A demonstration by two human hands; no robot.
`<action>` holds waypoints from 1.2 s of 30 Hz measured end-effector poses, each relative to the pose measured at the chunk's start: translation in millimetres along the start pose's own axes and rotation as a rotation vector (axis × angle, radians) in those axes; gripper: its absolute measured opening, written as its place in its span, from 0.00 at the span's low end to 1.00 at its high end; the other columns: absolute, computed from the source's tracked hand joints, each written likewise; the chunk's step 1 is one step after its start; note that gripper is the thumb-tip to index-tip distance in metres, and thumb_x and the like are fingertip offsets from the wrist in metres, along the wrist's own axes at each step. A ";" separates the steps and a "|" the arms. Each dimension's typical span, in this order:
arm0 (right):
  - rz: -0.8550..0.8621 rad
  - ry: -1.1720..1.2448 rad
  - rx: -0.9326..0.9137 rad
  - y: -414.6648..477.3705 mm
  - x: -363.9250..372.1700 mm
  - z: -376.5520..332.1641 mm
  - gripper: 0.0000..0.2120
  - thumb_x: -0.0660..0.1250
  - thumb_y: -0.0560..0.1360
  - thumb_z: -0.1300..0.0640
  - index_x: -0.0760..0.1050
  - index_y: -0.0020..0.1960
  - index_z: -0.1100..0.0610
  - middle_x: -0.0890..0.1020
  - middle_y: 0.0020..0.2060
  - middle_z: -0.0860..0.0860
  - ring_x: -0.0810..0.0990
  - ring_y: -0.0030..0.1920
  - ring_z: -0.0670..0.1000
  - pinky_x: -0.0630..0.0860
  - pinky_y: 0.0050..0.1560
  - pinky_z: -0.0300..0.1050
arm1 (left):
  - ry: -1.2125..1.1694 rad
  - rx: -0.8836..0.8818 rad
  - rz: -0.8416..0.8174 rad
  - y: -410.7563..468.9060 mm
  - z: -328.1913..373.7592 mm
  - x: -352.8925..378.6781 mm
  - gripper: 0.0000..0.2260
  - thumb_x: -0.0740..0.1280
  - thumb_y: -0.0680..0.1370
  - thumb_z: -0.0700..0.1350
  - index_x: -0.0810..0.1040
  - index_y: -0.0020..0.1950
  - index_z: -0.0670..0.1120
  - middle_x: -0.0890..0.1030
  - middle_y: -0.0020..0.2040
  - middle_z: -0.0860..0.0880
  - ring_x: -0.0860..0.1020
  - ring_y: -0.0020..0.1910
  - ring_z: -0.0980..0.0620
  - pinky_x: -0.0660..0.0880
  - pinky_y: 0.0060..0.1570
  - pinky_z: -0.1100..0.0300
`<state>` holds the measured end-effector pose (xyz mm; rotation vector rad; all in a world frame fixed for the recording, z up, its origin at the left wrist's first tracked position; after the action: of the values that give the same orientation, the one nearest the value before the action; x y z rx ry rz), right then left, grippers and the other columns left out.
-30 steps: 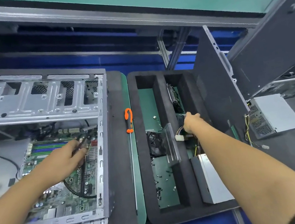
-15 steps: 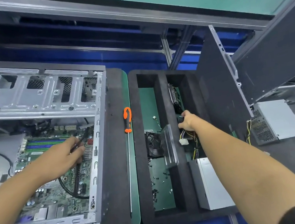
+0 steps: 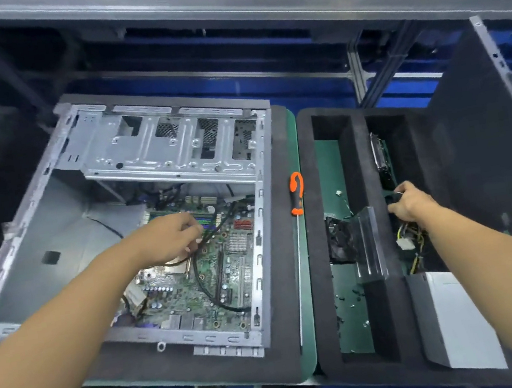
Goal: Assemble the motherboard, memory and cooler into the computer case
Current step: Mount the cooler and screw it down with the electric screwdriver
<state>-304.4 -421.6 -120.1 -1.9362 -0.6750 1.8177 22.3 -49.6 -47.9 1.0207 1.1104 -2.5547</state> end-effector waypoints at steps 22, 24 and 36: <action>0.125 0.452 -0.345 -182.1 -86.4 -110.9 0.10 0.67 0.75 0.54 0.74 0.47 0.38 0.81 0.43 0.51 0.79 0.36 0.54 0.81 0.36 0.50 | -0.152 0.182 -0.282 33.9 -30.7 -14.8 0.05 0.61 0.82 0.46 0.77 0.51 0.49 0.84 0.44 0.49 0.82 0.38 0.54 0.75 0.36 0.62; 0.001 0.533 -0.400 -206.2 -77.9 -128.9 0.11 0.68 0.72 0.55 0.76 0.45 0.37 0.82 0.41 0.51 0.80 0.35 0.53 0.79 0.36 0.50 | -0.169 0.200 -0.303 36.5 -28.8 -15.2 0.05 0.62 0.82 0.46 0.77 0.51 0.49 0.84 0.43 0.50 0.82 0.38 0.55 0.77 0.41 0.61; -0.063 0.820 -0.589 -268.1 -55.1 -177.8 0.16 0.64 0.63 0.52 0.80 0.49 0.40 0.83 0.44 0.43 0.80 0.46 0.51 0.74 0.49 0.51 | -0.508 0.327 -0.426 13.3 9.8 -34.2 0.12 0.62 0.81 0.53 0.79 0.57 0.47 0.85 0.49 0.49 0.84 0.47 0.49 0.78 0.43 0.57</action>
<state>-149.6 -232.0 95.8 -2.7008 -1.0004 0.6599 48.3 -69.5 -28.5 0.1410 0.8507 -3.1442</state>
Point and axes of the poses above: each hand's wrist, its own y-axis towards the middle knuckle, its own x-axis out of the palm, z = x × y, the point moved 5 cm from there along y, towards the middle knuckle
